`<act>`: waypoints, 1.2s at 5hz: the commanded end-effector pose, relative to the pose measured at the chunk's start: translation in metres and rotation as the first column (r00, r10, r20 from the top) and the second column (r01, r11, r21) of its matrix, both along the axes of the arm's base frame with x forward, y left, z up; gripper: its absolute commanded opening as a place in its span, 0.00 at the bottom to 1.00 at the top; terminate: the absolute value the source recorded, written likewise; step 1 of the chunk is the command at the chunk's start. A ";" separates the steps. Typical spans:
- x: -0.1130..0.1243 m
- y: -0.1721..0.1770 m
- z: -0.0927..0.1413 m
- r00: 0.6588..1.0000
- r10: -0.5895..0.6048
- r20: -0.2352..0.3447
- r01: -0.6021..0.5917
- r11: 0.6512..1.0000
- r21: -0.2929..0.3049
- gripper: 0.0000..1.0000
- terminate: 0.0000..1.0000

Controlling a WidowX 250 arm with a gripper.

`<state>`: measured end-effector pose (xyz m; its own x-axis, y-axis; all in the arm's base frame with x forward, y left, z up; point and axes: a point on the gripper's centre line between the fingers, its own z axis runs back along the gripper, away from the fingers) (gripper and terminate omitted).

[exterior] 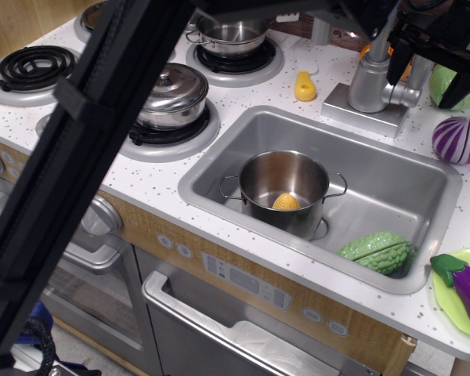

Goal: Turn lever vertical to front

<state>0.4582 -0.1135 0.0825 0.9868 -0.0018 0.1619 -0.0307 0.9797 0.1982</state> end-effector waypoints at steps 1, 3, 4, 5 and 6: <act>0.000 0.000 0.000 1.000 0.000 0.000 0.000 1.000 0.000 1.00 0.00; 0.012 -0.001 0.023 0.992 -0.058 0.113 0.051 0.997 0.063 1.00 0.00; 0.020 0.001 0.030 0.983 -0.069 0.168 0.060 0.996 0.059 1.00 0.00; 0.029 0.004 0.033 0.976 -0.066 0.208 0.054 0.997 0.062 1.00 0.00; 0.036 0.010 0.039 0.972 -0.072 0.222 0.057 0.996 0.074 1.00 0.00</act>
<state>0.4925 -0.1022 0.0905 0.9476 -0.0927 0.3058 0.0029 0.9594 0.2819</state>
